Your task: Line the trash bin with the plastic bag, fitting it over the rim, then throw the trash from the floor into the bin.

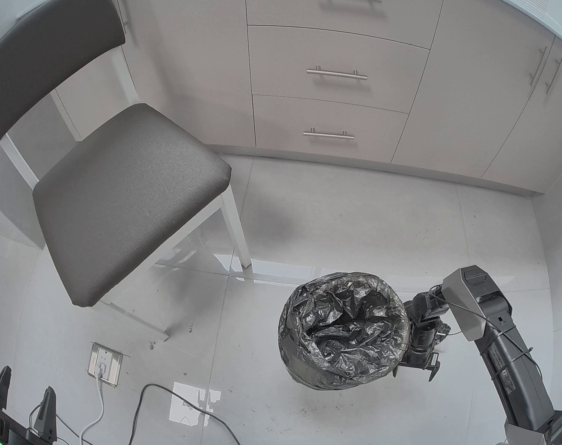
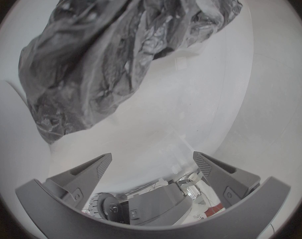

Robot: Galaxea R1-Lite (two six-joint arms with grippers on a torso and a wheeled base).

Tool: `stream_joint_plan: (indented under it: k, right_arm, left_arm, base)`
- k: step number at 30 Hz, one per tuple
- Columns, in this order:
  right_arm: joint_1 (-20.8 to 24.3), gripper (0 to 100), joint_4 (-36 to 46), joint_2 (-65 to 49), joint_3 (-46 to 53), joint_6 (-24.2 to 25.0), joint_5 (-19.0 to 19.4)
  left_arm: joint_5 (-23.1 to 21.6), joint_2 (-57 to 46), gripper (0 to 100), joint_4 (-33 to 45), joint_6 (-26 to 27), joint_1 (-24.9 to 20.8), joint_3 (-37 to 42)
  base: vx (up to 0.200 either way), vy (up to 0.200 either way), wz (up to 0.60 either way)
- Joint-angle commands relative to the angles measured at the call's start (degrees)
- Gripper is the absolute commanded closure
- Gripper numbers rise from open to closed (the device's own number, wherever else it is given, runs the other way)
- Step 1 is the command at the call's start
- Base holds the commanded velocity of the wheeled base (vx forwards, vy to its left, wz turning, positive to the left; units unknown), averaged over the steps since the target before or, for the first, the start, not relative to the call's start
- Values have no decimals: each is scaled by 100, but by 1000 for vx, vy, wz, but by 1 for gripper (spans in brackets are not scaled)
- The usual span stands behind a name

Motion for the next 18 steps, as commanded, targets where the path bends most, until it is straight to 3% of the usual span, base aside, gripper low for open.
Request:
stream_joint_plan:
  k: [1,14,18]
  right_arm:
    - [21,0,-168,11,1,135,100]
    - [-15,0,-616,-375,1,187,179]
    - [29,0,-616,-682,1,381,451]
  left_arm:
    - [3,-84,0,-1,-2,0,66]
    - [3,-93,0,-1,-2,0,66]
    - [3,-93,0,-1,-2,0,66]
  base:
    - [0,0,0]
    - [0,0,0]
    - [0,0,0]
